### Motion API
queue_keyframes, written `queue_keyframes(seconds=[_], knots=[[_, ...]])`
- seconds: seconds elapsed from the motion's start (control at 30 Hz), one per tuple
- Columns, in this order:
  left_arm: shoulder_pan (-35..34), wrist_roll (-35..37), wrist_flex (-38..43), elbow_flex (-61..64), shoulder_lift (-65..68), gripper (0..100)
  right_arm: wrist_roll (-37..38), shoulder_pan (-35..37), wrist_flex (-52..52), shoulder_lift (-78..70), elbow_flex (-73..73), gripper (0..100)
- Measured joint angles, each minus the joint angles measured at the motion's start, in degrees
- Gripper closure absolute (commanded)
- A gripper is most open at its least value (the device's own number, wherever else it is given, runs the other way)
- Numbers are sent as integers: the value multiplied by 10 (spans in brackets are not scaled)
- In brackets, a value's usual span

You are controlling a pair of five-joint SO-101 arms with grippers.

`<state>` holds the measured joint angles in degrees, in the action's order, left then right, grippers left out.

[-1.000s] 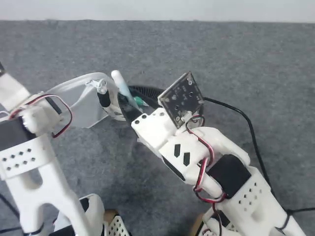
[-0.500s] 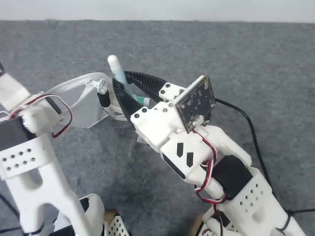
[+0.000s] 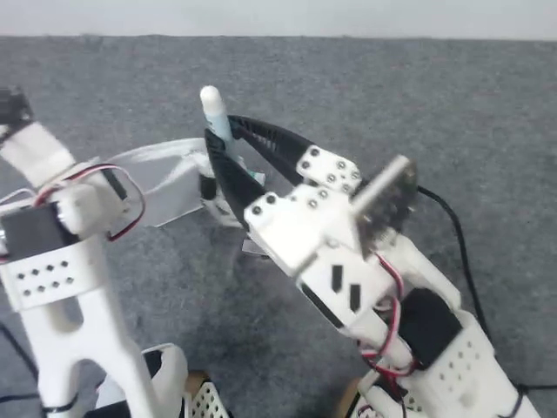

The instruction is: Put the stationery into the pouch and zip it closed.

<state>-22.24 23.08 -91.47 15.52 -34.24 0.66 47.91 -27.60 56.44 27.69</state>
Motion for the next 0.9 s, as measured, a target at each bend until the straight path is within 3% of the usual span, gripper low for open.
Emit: queue_keyframes(seconds=[0.2,0.4,0.9], knots=[[40,0,-1,-14,6,989,0,4,16,28,1,992],[69,0,-22,-28,6,989,0,4,104,33,42,992],[71,0,-23,-30,6,989,0,34,306,33,168,992]])
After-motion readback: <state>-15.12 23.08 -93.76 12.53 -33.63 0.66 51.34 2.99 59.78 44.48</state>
